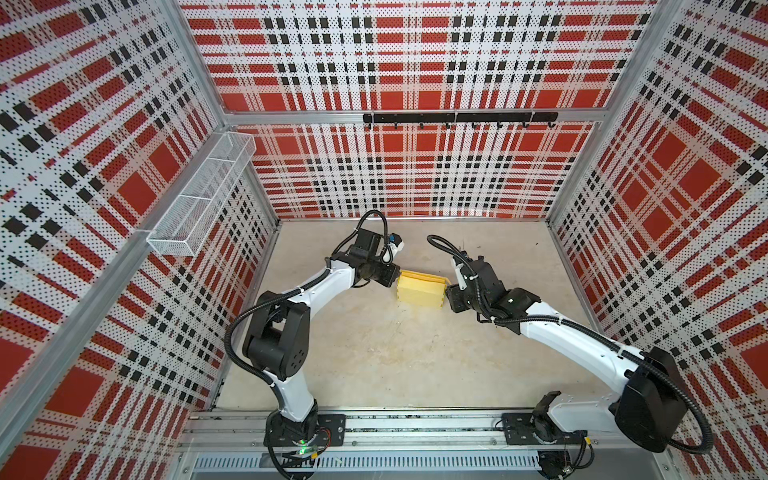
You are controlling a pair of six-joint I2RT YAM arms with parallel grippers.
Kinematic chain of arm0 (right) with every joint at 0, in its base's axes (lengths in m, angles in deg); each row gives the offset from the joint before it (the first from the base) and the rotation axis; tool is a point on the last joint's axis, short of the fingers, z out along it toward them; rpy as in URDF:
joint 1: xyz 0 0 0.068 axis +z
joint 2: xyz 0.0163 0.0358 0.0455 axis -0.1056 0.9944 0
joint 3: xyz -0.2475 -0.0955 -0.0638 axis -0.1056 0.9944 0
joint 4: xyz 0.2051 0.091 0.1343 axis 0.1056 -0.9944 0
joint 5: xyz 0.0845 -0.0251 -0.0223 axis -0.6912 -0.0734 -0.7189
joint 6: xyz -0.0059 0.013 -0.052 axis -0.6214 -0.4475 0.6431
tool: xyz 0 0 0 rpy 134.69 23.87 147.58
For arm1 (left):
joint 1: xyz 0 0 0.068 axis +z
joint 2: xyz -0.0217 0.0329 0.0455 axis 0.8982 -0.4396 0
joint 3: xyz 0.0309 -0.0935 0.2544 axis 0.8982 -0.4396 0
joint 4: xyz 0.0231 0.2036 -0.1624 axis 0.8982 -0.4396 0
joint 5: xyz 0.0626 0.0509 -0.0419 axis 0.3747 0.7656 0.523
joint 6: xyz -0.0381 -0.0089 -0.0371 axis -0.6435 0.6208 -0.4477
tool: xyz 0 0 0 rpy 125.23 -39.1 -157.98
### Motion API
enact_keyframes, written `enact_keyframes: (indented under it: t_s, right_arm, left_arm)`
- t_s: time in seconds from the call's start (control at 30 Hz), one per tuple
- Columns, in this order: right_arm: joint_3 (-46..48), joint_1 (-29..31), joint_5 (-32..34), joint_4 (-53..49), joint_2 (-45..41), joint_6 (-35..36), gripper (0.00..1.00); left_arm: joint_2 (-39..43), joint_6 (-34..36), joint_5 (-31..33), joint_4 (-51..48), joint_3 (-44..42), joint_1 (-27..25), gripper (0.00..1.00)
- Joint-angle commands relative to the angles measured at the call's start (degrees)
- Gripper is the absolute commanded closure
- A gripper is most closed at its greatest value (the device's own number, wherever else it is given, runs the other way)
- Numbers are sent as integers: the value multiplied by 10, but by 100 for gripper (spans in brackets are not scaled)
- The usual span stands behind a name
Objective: Fold the paper box
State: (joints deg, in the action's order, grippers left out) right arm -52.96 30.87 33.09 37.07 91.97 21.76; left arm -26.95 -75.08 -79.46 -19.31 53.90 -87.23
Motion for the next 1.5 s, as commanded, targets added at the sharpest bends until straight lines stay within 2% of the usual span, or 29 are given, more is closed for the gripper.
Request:
enact_keyframes:
  t_s: [0.0,0.23,0.27,0.37,0.43,0.53,0.6,0.67,0.73,0.93,1.1,1.33,1.47]
  right_arm:
    - [-24,-25,-24,-17,17,-23,55]
    - [-55,-41,-70,-11,47,19,56]
    - [-54,-40,-80,-9,46,30,53]
    - [-18,-41,-86,24,13,73,34]
    - [40,-47,-104,88,-33,130,26]
    - [143,-83,-174,211,-92,201,16]
    - [195,-112,-210,275,-97,210,11]
    - [234,-136,-282,355,-81,200,6]
    - [272,-138,-302,451,-49,194,3]
    - [286,-137,-329,606,78,193,1]
    - [292,-137,-334,739,151,194,1]
    - [288,-137,-413,877,241,184,10]
    - [297,-137,-430,972,283,158,18]
  left_arm:
    - [9,-8,6,-31,-11,-8,100]
    - [7,-8,8,-31,-11,-11,100]
    - [8,-8,8,-31,-11,-11,100]
    - [4,-8,8,-31,-10,-12,100]
    - [4,-8,9,-33,-10,-13,100]
    - [7,-8,10,-32,-10,-12,100]
    - [5,-8,10,-30,-10,-12,100]
    - [5,-6,10,-30,-11,-14,100]
    - [5,-6,11,-32,-10,-14,100]
    - [4,-4,13,-35,-7,-14,100]
    - [3,-5,12,-36,-4,-13,100]
    - [2,-3,13,-37,-3,-14,100]
    - [2,-3,14,-37,-3,-13,100]
